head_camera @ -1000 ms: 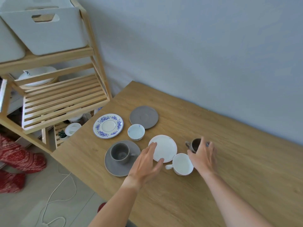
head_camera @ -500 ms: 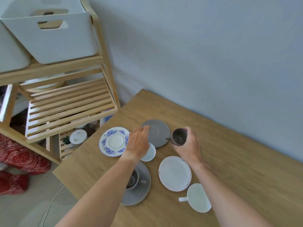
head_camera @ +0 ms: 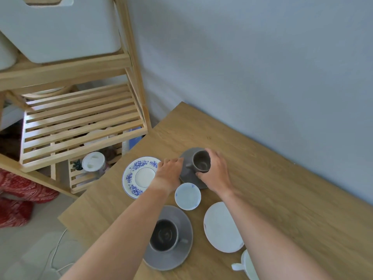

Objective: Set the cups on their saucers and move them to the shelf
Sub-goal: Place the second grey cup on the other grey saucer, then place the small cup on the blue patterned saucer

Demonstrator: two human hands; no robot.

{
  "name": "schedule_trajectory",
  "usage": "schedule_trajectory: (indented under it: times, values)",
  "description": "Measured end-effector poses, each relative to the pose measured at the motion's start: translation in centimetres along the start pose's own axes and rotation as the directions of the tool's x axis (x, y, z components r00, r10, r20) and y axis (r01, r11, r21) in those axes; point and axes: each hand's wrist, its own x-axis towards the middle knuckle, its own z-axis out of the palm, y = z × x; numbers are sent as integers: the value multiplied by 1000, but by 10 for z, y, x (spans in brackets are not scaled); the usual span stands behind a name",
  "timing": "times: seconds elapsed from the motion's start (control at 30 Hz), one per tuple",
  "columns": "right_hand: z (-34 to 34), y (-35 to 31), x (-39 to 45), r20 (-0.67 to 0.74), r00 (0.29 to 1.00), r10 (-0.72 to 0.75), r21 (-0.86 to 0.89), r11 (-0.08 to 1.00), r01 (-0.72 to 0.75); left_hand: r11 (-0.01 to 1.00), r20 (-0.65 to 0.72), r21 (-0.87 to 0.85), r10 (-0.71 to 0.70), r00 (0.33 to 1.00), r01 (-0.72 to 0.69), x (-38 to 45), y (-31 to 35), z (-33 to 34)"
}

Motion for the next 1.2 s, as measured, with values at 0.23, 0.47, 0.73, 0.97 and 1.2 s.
schedule_trajectory:
  times: [0.23, 0.47, 0.73, 0.97, 1.2]
  values:
    - [5, -4, 2, 8, 1000, -7, -30, 1000, 8, 990, -60, -142, 15, 998, -24, -14, -19, -13]
    - [15, -22, -46, -39, 965, 260, 226, 943, -245, 909, -220, -406, -201, 954, 98, -46, -58, -11]
    - [36, -16, -102, 22, 974, 225, 223, 949, -224, 898, -142, -384, -287, 947, 215, -85, -96, 16]
    - [43, -25, -96, 112, 992, 65, 57, 996, -71, 876, -125, -414, -323, 938, 247, -92, -108, 23]
    - [61, -60, -69, 55, 996, -69, 38, 997, 67, 874, -97, -459, -230, 968, 161, -102, -119, 30]
